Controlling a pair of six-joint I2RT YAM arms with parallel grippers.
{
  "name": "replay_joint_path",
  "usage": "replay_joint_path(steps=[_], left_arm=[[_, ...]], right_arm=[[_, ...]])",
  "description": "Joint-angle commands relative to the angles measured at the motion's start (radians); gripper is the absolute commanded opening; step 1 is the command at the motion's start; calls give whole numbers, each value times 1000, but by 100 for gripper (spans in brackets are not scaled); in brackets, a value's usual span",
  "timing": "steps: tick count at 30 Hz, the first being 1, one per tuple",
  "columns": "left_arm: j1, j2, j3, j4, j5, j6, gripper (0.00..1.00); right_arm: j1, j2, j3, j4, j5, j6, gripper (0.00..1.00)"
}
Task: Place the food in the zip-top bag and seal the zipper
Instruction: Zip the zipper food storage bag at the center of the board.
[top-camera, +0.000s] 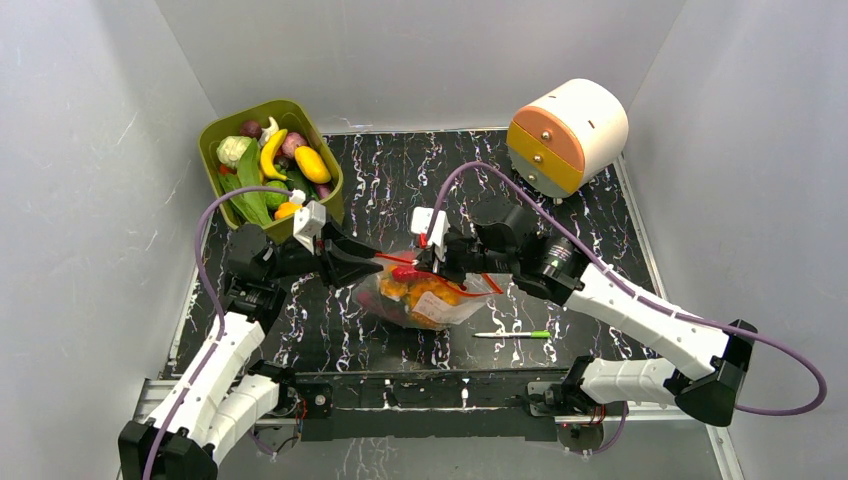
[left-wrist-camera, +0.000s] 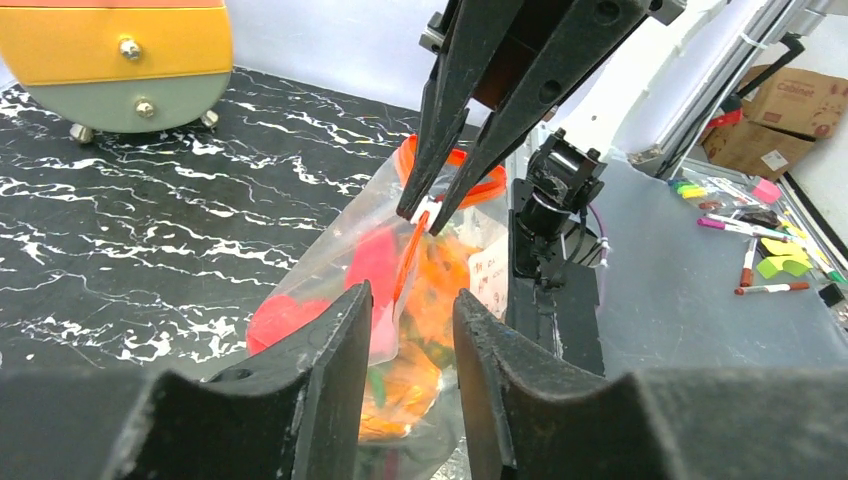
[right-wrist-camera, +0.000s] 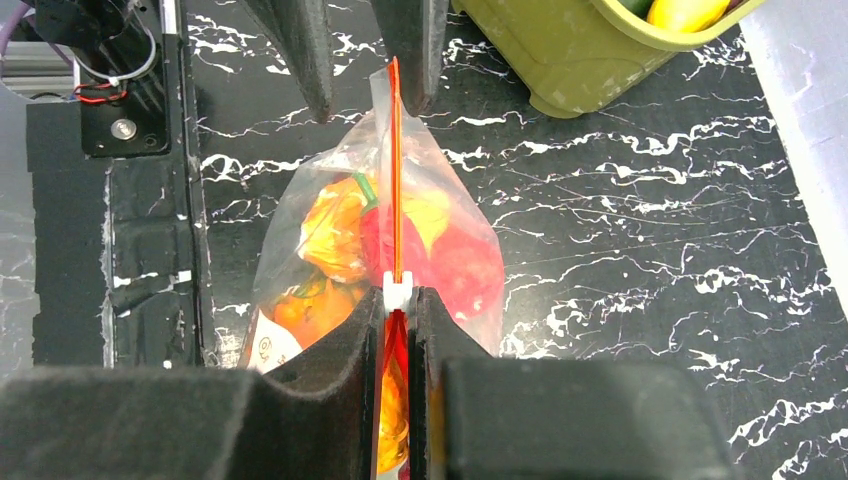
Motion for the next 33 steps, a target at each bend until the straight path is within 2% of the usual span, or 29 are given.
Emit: replay_joint_path(steps=[1,4,9,17,18,20,23,26,31,33], left_arm=[[5,12,-9,147,53,-45,37],[5,32,-5,169,54,-53,42],[2,80,3,242,79,-80,42],[0,94,7,151,96,3,39],[-1,94,10,137,96,13,35],[-1,93,17,119,100,22,23],[-2,95,26,102,117,30,0],[-2,88,44,14,108,79,0],[-2,61,124,-269,-9,254,0],[-2,59,158,-335,-41,294,0]], right_arm=[[-1,2,47,87,-37,5,0],[-2,17,59,86,-52,4,0],[0,35,63,105,-66,8,0],[-1,53,80,118,-79,14,0],[-1,54,79,120,-79,14,0],[-1,56,75,124,-81,14,0],[-2,58,72,131,-82,19,0],[-1,56,68,131,-77,22,0],[-1,34,44,117,-48,26,0],[-2,23,33,107,-35,28,0]])
